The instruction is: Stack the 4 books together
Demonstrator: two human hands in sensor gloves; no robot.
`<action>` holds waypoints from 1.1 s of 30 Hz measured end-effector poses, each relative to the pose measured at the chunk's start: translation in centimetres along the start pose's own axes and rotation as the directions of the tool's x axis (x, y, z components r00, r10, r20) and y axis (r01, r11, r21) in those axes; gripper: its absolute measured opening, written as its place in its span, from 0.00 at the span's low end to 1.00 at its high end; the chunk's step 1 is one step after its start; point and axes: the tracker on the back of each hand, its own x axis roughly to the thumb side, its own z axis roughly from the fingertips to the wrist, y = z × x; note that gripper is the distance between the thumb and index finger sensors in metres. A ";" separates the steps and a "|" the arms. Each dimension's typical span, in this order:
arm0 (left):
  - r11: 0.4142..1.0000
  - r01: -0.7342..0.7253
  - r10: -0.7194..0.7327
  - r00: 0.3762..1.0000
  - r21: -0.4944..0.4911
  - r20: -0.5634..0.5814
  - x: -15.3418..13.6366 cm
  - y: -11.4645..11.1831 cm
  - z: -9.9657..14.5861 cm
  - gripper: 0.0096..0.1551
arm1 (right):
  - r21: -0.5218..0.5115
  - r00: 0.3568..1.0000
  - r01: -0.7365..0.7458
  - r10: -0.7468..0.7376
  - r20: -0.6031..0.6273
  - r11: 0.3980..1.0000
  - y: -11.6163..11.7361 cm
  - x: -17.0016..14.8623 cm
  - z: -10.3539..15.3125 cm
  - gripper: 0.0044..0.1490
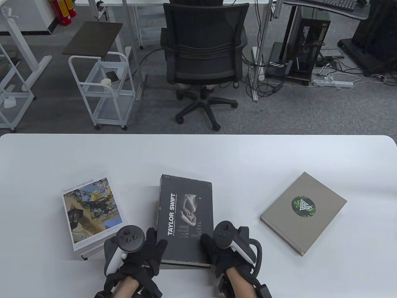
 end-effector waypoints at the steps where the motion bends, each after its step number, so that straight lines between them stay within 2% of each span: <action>1: 1.000 0.023 -0.023 1.000 0.009 -0.009 0.1 0.9 0.3 0.44 | -0.018 1.000 0.020 -0.020 -0.002 1.000 -0.3 -0.1 0.1 0.49; 4: 0.998 0.045 -0.044 0.999 0.042 -0.031 -0.1 3.1 1.3 0.44 | -0.040 0.998 0.059 -0.059 -0.007 0.997 -0.8 -0.5 0.1 0.50; 11: 0.985 -0.074 0.085 0.994 0.157 -0.067 -1.8 8.8 4.1 0.44 | -0.023 0.997 0.081 -0.081 -0.016 0.996 -0.9 -0.8 0.0 0.51; 14: 0.962 -0.128 0.149 0.986 0.243 -0.073 -3.1 11.4 5.4 0.43 | -0.028 0.997 0.071 -0.071 -0.013 0.997 -1.0 -0.8 0.0 0.51; 19: 0.920 -0.188 0.235 0.967 0.345 -0.099 -5.8 14.4 6.9 0.43 | -0.028 0.997 0.073 -0.073 -0.009 0.997 -1.0 -0.8 0.0 0.50; 25: 0.879 -0.252 0.334 0.931 0.405 -0.145 -9.4 16.0 8.0 0.43 | -0.018 0.997 0.078 -0.078 -0.013 0.997 -1.0 -0.8 0.1 0.50; 33: 0.858 -0.284 0.397 0.894 0.427 -0.205 -12.6 15.8 7.7 0.43 | -0.031 0.998 0.065 -0.065 0.006 0.997 -1.3 -0.3 0.3 0.50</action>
